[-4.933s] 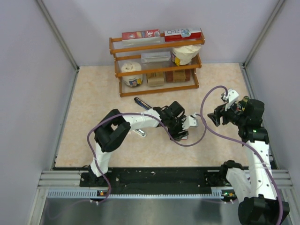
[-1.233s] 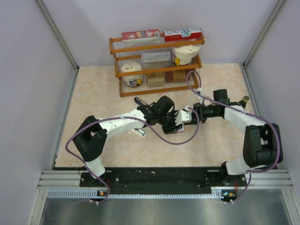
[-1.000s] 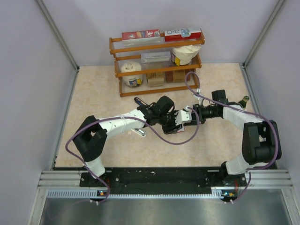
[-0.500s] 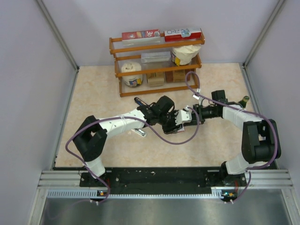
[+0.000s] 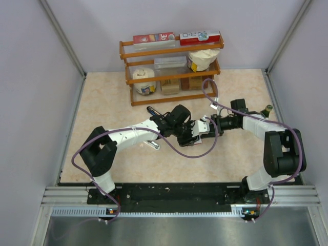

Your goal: Load the staples into the stapler

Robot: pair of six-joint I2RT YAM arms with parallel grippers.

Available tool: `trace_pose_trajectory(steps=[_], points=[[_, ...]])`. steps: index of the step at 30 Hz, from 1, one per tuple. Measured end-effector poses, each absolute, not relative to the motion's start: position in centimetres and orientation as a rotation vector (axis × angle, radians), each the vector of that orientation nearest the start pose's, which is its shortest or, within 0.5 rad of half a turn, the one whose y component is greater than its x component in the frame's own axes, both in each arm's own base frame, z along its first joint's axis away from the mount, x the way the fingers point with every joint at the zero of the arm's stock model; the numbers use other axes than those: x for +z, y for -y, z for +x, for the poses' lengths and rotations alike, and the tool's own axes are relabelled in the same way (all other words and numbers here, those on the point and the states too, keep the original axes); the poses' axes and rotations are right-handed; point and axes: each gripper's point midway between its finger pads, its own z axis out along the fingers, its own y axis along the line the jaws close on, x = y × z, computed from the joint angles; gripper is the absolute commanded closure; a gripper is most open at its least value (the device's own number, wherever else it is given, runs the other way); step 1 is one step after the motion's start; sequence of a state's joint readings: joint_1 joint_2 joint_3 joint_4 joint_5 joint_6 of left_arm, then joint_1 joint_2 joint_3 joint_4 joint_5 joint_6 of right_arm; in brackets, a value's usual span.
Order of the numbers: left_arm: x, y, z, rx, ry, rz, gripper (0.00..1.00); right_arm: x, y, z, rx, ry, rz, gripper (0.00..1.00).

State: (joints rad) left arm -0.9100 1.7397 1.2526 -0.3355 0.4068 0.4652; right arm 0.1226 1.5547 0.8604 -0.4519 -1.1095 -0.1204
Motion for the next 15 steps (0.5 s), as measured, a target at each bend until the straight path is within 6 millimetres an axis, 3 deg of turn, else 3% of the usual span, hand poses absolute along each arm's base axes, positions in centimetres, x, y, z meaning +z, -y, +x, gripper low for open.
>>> trace_pose_trajectory(steps=[8, 15], points=[[10.74, 38.36, 23.28, -0.692, -1.744, 1.682, 0.52, 10.85, -19.06, 24.47, 1.478, -2.282, -0.622, 1.0], [10.68, 38.31, 23.27, -0.692, -1.746, 1.682, 0.52, 10.7, -19.06, 24.39, 1.481, -2.284, -0.626, 1.0]])
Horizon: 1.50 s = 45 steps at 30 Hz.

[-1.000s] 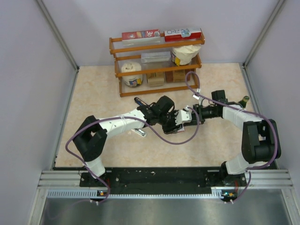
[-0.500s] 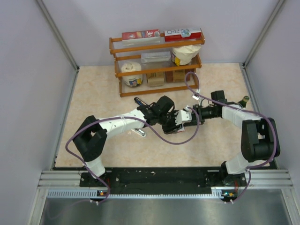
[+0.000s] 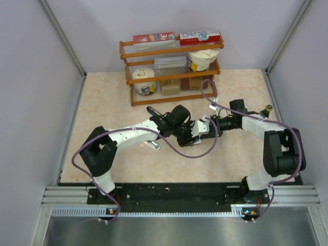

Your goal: Load the staples into the stapler

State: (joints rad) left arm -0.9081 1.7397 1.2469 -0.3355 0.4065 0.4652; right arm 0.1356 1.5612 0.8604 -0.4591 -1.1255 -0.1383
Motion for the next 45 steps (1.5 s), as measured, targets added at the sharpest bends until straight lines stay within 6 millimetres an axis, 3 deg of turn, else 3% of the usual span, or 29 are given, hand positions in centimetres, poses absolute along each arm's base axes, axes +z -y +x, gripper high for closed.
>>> trace_pose_trajectory(steps=[18, 45], points=[[9.3, 37.7, 23.2, -0.687, -1.749, 1.68, 0.52, 10.7, -18.4, 24.3, 1.466, -2.3, -0.62, 1.0], [8.3, 37.3, 22.8, -0.703, -1.757, 1.69, 0.52, 8.6, -16.7, 24.5, 1.385, -2.396, -0.575, 1.0]])
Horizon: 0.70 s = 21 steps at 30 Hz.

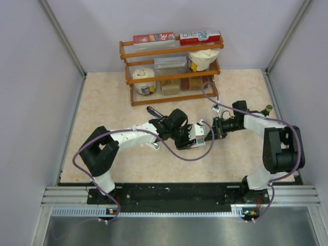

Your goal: Load the staples into the stapler

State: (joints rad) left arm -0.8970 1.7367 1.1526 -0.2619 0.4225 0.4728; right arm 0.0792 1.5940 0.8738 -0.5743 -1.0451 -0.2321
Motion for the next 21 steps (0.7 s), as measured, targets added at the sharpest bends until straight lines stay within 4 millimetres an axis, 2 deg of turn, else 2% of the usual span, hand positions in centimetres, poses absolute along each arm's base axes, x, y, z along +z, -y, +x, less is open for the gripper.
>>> trace_pose_trajectory(steps=[5, 12, 21], points=[[8.0, 37.4, 22.6, -0.712, -1.76, 1.698, 0.52, 8.5, -16.6, 24.4, 1.385, -2.405, -0.571, 1.0], [6.6, 37.7, 22.0, -0.719, -1.777, 1.727, 0.52, 8.2, -16.4, 24.2, 1.375, -2.425, -0.567, 1.0], [5.1, 38.1, 21.0, -0.728, -1.799, 1.762, 0.51, 6.7, -16.0, 24.2, 1.345, -2.483, -0.556, 1.0]])
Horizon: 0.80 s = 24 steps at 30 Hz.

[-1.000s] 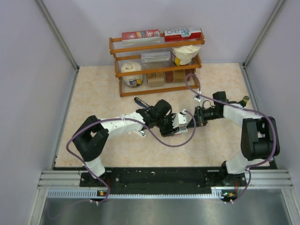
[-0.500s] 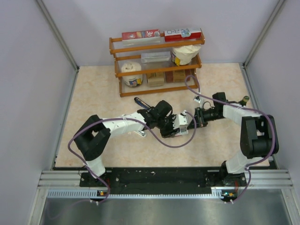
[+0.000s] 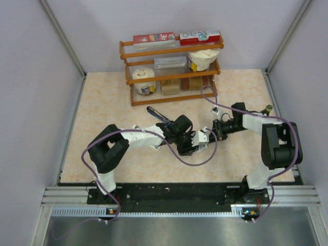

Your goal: Load the staples into the stapler

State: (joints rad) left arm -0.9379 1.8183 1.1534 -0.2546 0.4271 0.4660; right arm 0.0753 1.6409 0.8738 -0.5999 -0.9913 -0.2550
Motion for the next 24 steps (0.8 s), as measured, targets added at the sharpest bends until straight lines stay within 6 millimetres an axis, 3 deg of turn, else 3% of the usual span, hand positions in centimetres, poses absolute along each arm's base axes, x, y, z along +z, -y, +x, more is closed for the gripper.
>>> trace_pose_trajectory(steps=[5, 12, 18, 24], points=[[3.6, 38.1, 20.5, -0.73, -1.83, 1.787, 0.49, 5.7, -15.6, 24.1, 1.323, -2.519, -0.55, 1.0], [3.3, 37.9, 20.7, -0.703, -1.86, 1.77, 0.37, 4.9, -14.9, 24.2, 1.288, -2.562, -0.527, 1.0], [4.1, 38.5, 21.3, -0.679, -1.858, 1.744, 0.34, 4.1, -14.6, 24.1, 1.261, -2.598, -0.517, 1.0], [5.2, 40.8, 21.6, -0.672, -1.82, 1.742, 0.34, 3.8, -14.4, 24.4, 1.244, -2.617, -0.512, 1.0]])
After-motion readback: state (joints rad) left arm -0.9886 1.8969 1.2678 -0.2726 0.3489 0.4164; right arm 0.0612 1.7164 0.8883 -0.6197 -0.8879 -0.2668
